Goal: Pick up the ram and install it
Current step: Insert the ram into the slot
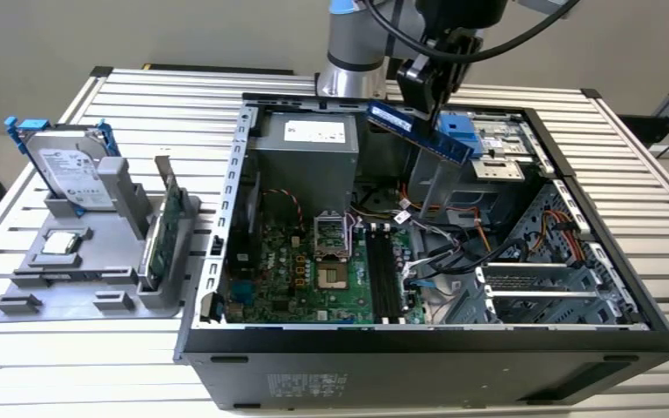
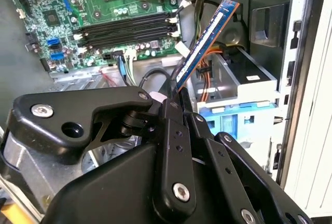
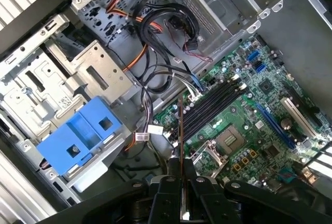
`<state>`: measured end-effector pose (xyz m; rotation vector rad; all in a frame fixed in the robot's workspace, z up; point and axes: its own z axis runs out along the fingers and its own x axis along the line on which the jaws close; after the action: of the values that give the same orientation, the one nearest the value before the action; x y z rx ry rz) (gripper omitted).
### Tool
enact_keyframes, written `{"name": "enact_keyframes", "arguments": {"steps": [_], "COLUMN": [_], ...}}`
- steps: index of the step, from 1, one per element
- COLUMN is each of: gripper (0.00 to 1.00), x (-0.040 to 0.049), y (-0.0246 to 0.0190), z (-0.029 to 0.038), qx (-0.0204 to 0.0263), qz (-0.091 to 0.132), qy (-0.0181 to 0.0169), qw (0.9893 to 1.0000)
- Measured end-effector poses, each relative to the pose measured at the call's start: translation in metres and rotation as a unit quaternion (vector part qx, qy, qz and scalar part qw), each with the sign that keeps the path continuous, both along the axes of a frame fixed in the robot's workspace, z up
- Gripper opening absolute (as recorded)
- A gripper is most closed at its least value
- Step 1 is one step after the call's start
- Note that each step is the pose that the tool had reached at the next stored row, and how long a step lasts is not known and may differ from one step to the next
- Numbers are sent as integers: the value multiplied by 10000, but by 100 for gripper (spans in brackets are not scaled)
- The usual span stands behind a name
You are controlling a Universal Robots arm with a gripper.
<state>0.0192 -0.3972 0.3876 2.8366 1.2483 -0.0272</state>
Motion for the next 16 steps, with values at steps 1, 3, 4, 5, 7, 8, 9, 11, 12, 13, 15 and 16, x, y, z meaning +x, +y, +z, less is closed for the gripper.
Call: {"name": "enact_keyframes", "arguments": {"steps": [1, 3, 4, 5, 7, 8, 9, 11, 12, 13, 15, 16], "gripper": [0, 0, 0, 0, 0, 0, 0, 0, 0, 0, 0, 0], "x": [0, 0, 0, 0, 0, 0, 0, 0, 0, 0, 0, 0], "y": [0, 0, 0, 0, 0, 0, 0, 0, 0, 0, 0, 0], "z": [0, 0, -1, -1, -1, -1, -1, -1, -1, -1, -2, -2], "qx": [0, 0, 0, 0, 0, 0, 0, 0, 0, 0, 0, 0], "qz": [-29, -87, -116, -146, -202, -230, -259, -315, -345, -373, -427, -457], "qy": [0, 0, 0, 0, 0, 0, 0, 0, 0, 0, 0, 0], "qw": [10000, 10000, 9999, 9999, 9998, 9997, 9997, 9995, 9994, 9993, 9991, 9990]}}
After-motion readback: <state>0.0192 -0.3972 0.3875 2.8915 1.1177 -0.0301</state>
